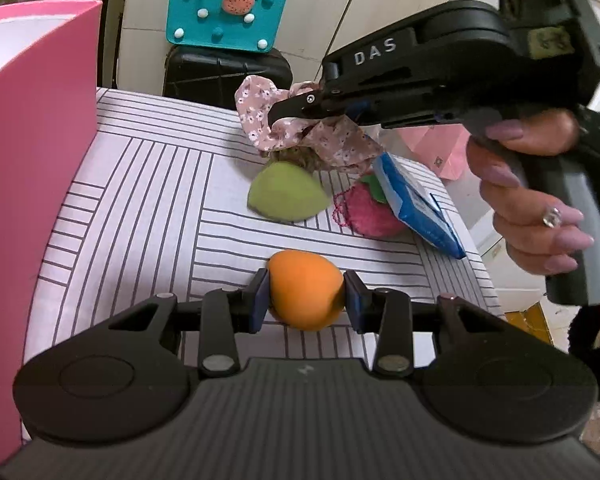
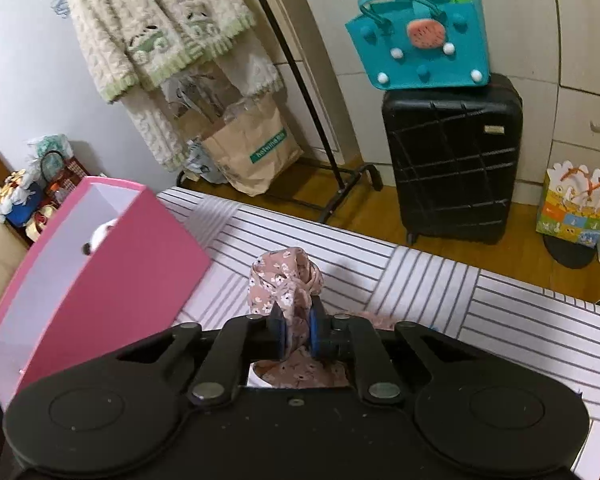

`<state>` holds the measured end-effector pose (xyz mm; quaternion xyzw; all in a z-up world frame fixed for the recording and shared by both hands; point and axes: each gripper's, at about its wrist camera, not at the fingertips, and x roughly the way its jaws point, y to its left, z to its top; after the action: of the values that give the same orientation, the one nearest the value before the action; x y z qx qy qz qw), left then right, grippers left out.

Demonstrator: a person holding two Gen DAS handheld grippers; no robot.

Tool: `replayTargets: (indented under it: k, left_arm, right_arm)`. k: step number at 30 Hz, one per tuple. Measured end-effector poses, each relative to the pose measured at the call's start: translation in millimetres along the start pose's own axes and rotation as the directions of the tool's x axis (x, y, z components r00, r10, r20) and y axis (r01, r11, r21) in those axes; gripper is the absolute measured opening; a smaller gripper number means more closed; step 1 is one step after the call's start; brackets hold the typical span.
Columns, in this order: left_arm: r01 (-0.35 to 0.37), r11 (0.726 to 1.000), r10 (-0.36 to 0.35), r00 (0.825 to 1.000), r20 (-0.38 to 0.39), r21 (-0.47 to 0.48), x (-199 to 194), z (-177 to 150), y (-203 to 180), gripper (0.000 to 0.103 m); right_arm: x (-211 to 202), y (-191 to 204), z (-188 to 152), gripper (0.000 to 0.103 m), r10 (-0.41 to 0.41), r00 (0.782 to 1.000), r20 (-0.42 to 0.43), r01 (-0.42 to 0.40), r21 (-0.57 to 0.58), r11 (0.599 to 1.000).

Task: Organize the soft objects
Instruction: 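Grasp the pink floral scrunchie with the right tool while the left tool holds the sponge, then carry the sponge with the left tool and scrunchie with the right tool over the box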

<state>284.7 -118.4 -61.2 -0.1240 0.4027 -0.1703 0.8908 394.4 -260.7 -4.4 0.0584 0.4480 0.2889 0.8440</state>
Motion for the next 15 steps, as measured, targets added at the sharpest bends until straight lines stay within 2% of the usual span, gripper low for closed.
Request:
replayTargets:
  k: [8, 15]
  left_arm:
    - [0.021, 1.000, -0.021, 1.000, -0.007, -0.007, -13, 2, 2, 0.038]
    - [0.015, 1.000, -0.015, 1.000, -0.003, 0.002, -37, -3, 3, 0.038]
  right_arm:
    - [-24, 23, -10, 0.014, 0.025, 0.999, 0.030, -0.023, -0.051, 0.998]
    - [-53, 44, -19, 0.014, 0.011, 0.996, 0.084, -0.002, -0.098, 0.995]
